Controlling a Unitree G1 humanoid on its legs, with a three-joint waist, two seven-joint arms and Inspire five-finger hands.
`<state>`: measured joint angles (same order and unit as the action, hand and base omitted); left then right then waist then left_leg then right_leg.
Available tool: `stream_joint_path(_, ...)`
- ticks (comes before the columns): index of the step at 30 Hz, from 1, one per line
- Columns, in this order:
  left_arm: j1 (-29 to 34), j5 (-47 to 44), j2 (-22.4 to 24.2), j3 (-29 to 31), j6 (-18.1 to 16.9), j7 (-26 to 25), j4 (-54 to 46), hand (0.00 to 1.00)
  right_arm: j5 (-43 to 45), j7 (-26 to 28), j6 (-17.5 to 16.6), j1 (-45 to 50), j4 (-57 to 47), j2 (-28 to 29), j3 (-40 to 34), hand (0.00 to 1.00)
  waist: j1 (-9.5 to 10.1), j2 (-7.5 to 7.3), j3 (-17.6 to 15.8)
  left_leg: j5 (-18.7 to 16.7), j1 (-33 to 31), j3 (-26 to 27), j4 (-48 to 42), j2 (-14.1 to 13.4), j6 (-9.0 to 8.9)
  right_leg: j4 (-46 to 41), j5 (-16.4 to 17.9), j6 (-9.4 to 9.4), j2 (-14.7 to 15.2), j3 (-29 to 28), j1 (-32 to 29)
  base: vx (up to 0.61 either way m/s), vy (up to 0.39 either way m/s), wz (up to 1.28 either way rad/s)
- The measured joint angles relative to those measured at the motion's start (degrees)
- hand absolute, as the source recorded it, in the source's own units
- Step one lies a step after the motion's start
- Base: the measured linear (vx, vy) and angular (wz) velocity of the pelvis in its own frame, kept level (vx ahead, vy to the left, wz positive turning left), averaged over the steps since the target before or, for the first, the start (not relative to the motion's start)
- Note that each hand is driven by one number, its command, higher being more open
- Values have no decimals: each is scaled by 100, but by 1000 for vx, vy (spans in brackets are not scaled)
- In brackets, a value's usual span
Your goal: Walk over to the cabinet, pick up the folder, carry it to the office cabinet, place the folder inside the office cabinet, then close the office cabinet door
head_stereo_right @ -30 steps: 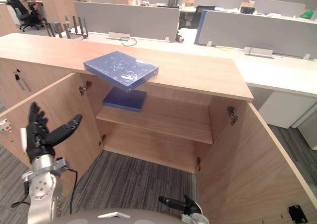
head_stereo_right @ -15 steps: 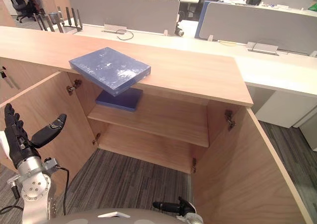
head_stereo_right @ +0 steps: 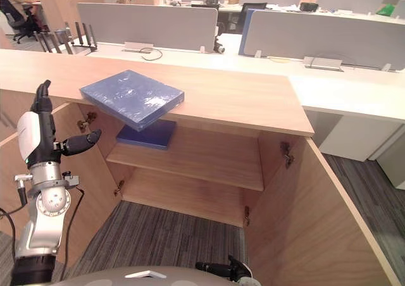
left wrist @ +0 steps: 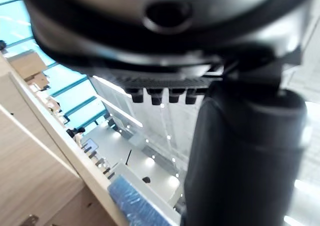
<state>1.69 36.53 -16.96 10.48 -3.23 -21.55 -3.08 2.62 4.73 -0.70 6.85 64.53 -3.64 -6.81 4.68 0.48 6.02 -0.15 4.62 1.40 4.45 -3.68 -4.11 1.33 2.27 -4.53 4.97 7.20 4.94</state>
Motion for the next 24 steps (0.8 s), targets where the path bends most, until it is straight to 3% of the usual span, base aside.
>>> stream_joint_path(4, -468, 267, -713, -469, 32, 14, 925, 100, -1, 2, -18, -4, -4, 8, -139, 100, -32, -39, 22, -2, 3, 93, 32, 7, 3, -2, 0, 0, -2, -106, -85, 27, 15, -12)
stream_joint_path(8, -898, 491, -1097, -861, 62, 42, 1623, 100, 1, 3, -36, -7, 4, 10, -245, 100, -60, -42, 24, -12, 19, 120, 32, 10, 2, -11, 2, 7, -2, -136, -92, 5, 4, -3)
stream_joint_path(14, -1355, 763, -1526, -1304, 53, 50, 2332, 100, 7, -2, -102, -49, 102, 16, -474, 100, -121, -36, 20, -11, 26, 177, 45, 9, 2, -70, 28, 48, -10, -218, -188, -40, -2, -5)
stream_joint_path(24, -2085, 1114, -1761, -1925, -46, 50, 3088, 100, 34, -12, -135, -101, 289, 10, -835, 100, -210, -102, -27, -12, 27, 222, 43, 17, 2, -88, 29, 50, -12, -291, -211, -5, 2, -2)
